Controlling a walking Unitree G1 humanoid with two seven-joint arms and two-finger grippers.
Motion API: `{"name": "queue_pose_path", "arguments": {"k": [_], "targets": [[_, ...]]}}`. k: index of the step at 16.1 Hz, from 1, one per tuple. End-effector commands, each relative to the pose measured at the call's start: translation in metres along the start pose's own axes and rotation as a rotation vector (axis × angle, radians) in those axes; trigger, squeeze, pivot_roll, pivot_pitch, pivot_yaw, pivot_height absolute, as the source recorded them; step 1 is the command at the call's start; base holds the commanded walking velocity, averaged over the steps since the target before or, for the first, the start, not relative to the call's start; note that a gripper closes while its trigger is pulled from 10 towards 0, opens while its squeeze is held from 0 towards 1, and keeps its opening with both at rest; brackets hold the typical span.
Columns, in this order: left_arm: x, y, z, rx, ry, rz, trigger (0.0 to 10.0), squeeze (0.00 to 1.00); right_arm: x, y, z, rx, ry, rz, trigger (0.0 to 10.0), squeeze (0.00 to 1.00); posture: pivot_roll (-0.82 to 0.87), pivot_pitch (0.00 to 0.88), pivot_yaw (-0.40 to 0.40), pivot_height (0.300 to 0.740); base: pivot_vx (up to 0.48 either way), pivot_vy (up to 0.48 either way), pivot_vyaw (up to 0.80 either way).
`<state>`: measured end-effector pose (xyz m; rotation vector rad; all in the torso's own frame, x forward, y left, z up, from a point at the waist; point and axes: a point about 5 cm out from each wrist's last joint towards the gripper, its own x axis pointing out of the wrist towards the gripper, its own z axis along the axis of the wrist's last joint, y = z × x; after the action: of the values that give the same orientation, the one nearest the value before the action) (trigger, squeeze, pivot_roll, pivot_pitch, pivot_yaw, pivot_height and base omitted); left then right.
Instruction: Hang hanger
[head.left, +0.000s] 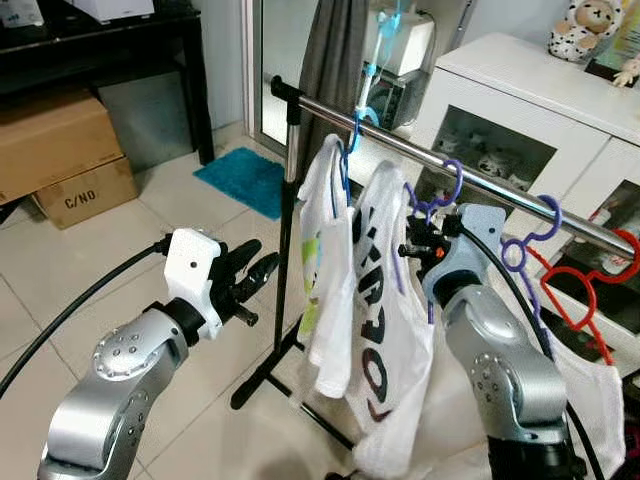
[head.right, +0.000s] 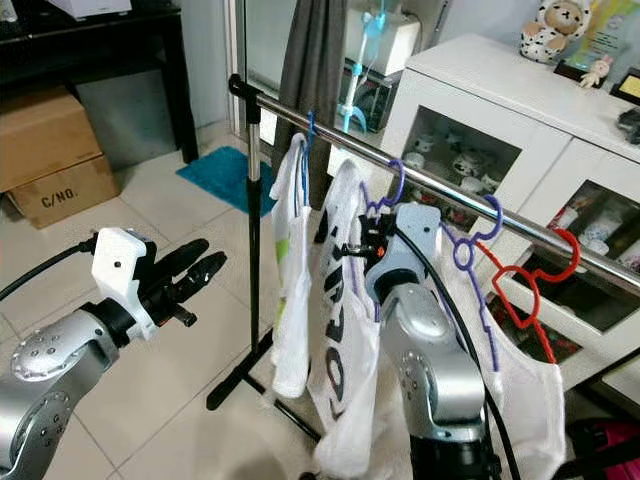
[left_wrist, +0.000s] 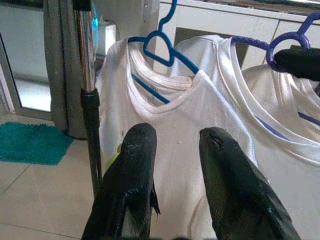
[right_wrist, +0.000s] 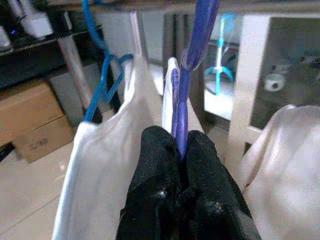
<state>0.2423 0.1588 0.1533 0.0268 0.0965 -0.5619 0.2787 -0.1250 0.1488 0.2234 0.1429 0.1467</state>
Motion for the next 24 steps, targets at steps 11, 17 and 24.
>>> {"name": "queue_pose_path", "arguments": {"k": [11,17,24], "targets": [[-0.002,-0.002,-0.005,0.002,0.010,-0.003,10.0,0.00,-0.005,-0.008,-0.002,-0.057,0.051,0.061,0.0,0.00,0.05,0.000,-0.122,0.740,-0.317,0.000,0.00],[-0.004,0.000,-0.006,0.006,0.011,-0.005,10.0,0.00,-0.004,-0.005,-0.003,-0.058,0.060,0.084,0.0,0.00,0.06,0.000,-0.123,0.740,-0.302,0.000,0.00],[0.009,0.011,0.003,0.042,-0.002,0.026,10.0,1.00,0.007,0.016,0.005,-0.106,0.029,0.264,0.0,0.00,0.04,0.000,-0.130,0.740,0.000,0.000,0.00]]}}
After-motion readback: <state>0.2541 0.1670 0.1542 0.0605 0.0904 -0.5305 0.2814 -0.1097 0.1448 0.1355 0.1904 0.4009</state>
